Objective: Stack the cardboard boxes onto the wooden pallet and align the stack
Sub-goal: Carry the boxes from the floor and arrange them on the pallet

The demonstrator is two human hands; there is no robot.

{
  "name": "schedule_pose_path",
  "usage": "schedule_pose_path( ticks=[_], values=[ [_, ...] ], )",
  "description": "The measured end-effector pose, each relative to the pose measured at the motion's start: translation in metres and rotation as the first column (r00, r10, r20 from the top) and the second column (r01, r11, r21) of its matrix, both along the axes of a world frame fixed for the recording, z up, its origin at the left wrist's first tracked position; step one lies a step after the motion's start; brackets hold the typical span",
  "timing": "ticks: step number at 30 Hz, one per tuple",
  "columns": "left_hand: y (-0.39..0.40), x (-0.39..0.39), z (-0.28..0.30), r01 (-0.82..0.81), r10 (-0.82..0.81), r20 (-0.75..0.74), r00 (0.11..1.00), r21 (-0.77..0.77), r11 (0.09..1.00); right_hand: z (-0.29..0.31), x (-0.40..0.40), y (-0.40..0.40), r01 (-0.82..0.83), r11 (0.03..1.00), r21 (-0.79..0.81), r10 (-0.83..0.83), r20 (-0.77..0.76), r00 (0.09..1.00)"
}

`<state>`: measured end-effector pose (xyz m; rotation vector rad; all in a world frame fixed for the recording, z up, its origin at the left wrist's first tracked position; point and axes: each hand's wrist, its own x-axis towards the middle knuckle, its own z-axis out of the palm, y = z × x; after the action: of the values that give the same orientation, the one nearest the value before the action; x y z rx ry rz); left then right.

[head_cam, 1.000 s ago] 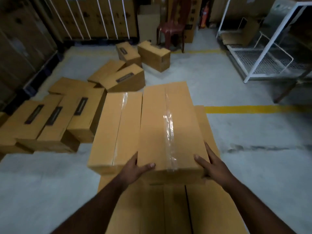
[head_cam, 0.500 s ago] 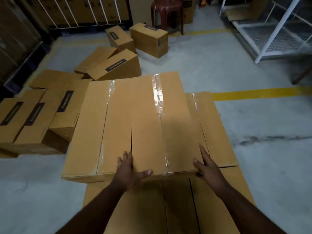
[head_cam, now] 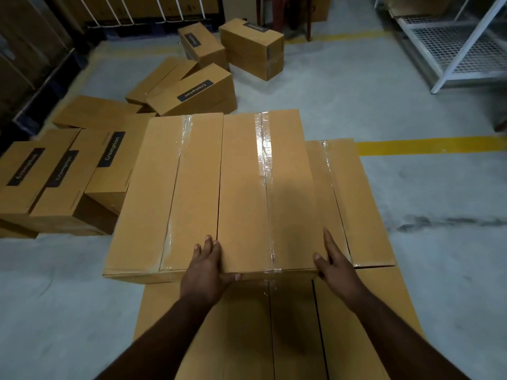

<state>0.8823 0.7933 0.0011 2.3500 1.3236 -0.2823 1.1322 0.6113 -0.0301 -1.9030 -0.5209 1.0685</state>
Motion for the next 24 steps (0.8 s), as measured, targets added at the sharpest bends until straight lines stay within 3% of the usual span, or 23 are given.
schedule_pose_path(
  ticks=[6,10,19,24],
  values=[
    [-0.002,0.004,0.002,0.026,-0.026,-0.085,0.996,-0.01,1.0,0.008,-0.021,0.004,-0.118,0.988,-0.097,0.141,0.293,0.946],
    [-0.003,0.003,0.004,0.046,-0.045,-0.12,0.992,0.004,0.999,0.005,-0.026,-0.005,-0.182,0.972,-0.148,0.223,0.336,0.915],
    [0.003,0.007,0.01,0.052,-0.057,-0.148,0.987,-0.037,0.998,0.009,-0.024,0.006,-0.132,0.978,-0.163,0.184,0.359,0.915],
    [-0.029,-0.009,0.023,-0.037,0.038,0.007,0.999,-0.125,0.992,0.032,-0.051,-0.017,-0.068,0.969,-0.238,0.178,0.476,0.861]
  ],
)
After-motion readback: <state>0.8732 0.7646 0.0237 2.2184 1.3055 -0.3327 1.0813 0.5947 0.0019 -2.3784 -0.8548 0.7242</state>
